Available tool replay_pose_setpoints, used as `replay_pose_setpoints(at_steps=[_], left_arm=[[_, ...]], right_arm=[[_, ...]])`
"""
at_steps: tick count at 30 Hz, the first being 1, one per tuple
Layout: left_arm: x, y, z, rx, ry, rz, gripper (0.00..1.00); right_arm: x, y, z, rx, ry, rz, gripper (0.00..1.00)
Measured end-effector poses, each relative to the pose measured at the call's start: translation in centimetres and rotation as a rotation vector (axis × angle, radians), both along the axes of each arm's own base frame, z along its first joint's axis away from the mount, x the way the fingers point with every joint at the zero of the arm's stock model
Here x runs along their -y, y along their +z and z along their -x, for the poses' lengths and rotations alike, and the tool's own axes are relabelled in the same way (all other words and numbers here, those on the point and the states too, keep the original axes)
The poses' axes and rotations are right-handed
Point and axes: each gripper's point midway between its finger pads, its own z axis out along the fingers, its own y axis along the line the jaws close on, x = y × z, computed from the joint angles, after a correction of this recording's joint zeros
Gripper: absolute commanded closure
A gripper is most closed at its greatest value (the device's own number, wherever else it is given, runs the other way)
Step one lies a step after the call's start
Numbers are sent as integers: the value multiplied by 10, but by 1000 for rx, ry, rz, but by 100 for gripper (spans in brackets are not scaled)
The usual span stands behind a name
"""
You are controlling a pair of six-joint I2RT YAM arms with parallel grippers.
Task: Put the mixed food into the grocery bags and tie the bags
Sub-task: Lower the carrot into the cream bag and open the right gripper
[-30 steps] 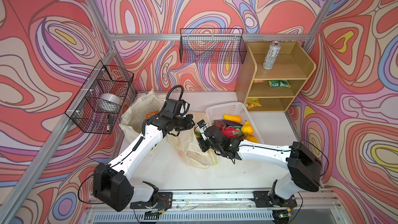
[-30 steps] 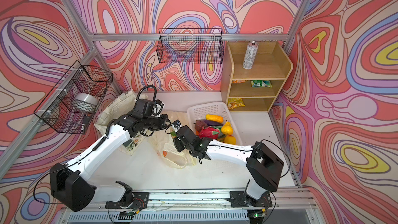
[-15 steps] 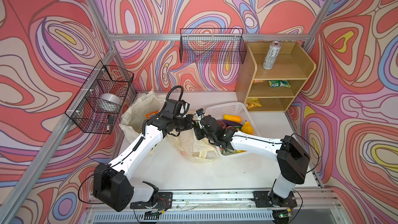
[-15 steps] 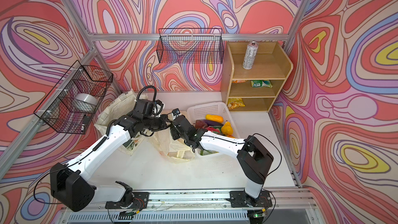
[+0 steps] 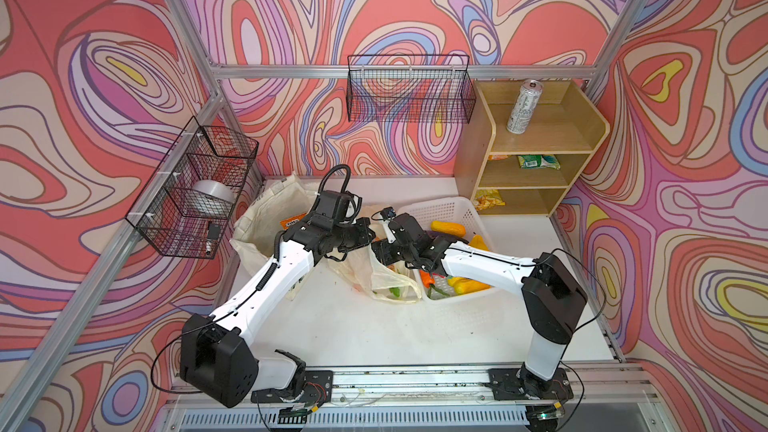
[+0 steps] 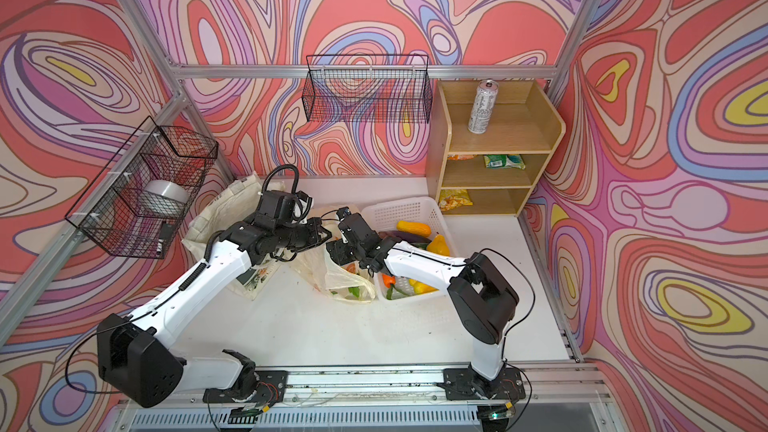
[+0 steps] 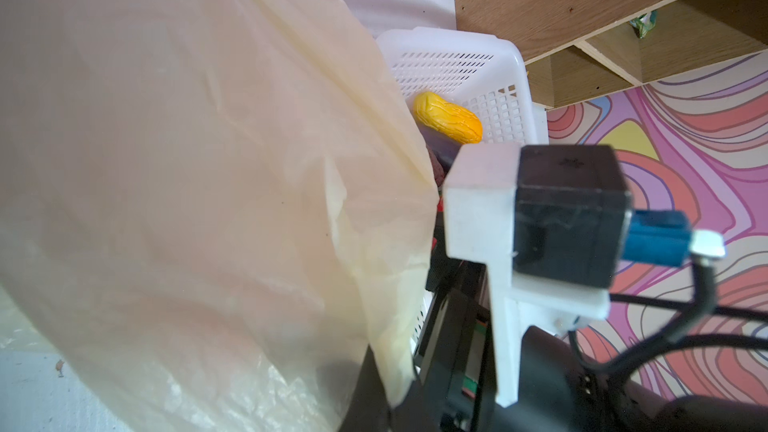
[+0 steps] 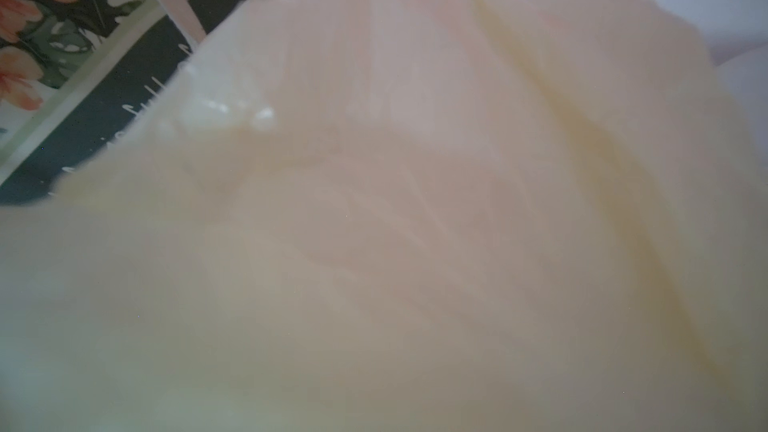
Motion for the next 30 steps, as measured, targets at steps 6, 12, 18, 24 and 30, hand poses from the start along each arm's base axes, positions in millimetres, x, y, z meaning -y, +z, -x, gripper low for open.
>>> replay_pose_setpoints(at_steps=[6, 12, 18, 24, 30], left_arm=[[0, -1, 0, -5, 4, 2, 100], [0, 0, -1, -4, 7, 6, 100], [0, -6, 0, -12, 10, 4, 100], [-1, -9, 0, -17, 14, 2, 100], [-1, -9, 0, -17, 15, 3, 100]], right_arm=[[10, -2, -4, -40, -5, 1, 17], [31, 38, -4, -30, -24, -49, 23], [55, 97, 4, 54, -56, -120, 25], [71, 55, 16, -16, -76, -42, 24], [73, -3, 21, -132, -68, 59, 26]])
